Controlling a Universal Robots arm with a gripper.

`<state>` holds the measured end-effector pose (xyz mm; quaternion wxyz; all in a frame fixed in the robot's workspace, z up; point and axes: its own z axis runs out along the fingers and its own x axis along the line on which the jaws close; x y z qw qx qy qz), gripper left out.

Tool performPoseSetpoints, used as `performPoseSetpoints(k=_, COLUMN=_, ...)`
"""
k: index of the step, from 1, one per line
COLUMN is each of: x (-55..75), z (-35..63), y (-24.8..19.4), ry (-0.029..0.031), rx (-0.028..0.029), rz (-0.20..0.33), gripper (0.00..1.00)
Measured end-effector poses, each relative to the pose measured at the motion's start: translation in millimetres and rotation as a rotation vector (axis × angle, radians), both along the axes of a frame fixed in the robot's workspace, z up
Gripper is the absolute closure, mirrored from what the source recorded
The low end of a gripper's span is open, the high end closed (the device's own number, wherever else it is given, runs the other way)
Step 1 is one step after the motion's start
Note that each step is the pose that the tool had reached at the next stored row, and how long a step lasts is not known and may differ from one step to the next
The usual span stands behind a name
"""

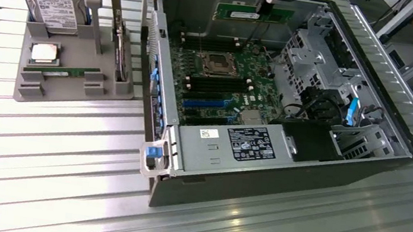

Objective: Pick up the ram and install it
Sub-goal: 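Pick up the ram and move it above insertion slot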

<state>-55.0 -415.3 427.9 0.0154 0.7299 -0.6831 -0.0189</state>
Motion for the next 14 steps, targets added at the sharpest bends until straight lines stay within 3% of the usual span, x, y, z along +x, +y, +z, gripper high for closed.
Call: performPoseSetpoints(k=14, x=13.1, z=0.0, y=0.0, ry=0.0, rx=-0.0064, rz=0.0, gripper=0.88)
